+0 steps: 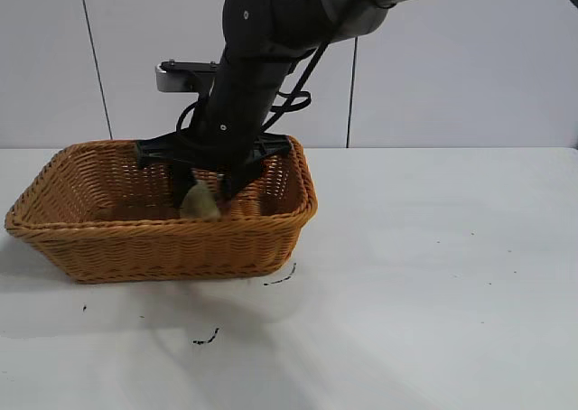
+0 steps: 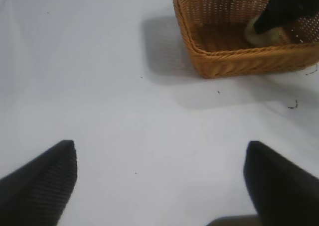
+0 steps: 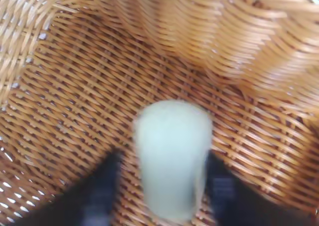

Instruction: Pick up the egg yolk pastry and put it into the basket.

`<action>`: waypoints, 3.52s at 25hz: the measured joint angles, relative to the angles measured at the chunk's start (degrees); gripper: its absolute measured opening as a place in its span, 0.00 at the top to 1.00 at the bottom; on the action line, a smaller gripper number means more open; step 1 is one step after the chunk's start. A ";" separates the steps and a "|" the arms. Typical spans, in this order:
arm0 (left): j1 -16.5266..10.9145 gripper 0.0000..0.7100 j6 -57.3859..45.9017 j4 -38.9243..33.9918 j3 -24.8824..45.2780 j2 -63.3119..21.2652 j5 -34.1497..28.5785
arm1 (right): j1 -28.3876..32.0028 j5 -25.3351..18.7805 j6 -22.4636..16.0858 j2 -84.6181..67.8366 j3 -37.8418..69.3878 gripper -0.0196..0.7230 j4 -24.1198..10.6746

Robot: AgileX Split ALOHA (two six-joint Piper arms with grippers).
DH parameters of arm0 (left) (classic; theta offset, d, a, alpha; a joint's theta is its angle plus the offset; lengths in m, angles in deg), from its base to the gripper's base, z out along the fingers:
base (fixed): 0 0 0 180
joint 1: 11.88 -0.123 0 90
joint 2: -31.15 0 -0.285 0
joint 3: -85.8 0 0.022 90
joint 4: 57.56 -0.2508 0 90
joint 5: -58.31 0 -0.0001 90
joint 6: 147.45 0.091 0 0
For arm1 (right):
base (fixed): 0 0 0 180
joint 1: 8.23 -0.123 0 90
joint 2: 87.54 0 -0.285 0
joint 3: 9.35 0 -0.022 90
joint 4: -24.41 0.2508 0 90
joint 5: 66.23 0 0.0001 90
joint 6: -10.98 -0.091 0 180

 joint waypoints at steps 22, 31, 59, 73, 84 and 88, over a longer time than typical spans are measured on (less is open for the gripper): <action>0.00 0.02 0.00 0.00 0.00 0.00 0.00 | 22.58 -16.35 -0.48 -15.45 -0.17 0.04 -6.78; 0.00 0.02 0.00 0.00 0.00 0.00 0.00 | 32.95 -24.55 0.09 -15.45 -0.17 0.04 -6.84; 0.00 0.02 0.00 0.00 0.00 0.00 0.00 | 33.70 -30.26 -0.70 -69.25 36.00 0.04 -7.62; 0.00 0.02 0.00 0.00 0.00 0.00 0.00 | 33.70 -25.91 -0.70 -113.61 71.68 0.04 -7.47; 0.00 0.02 0.00 0.00 0.00 0.00 0.00 | 33.70 -20.08 -0.70 -128.92 85.25 0.04 -6.09; 0.00 0.02 0.00 0.00 0.00 0.00 0.00 | 33.70 -19.69 -0.70 -129.14 85.25 0.04 -6.09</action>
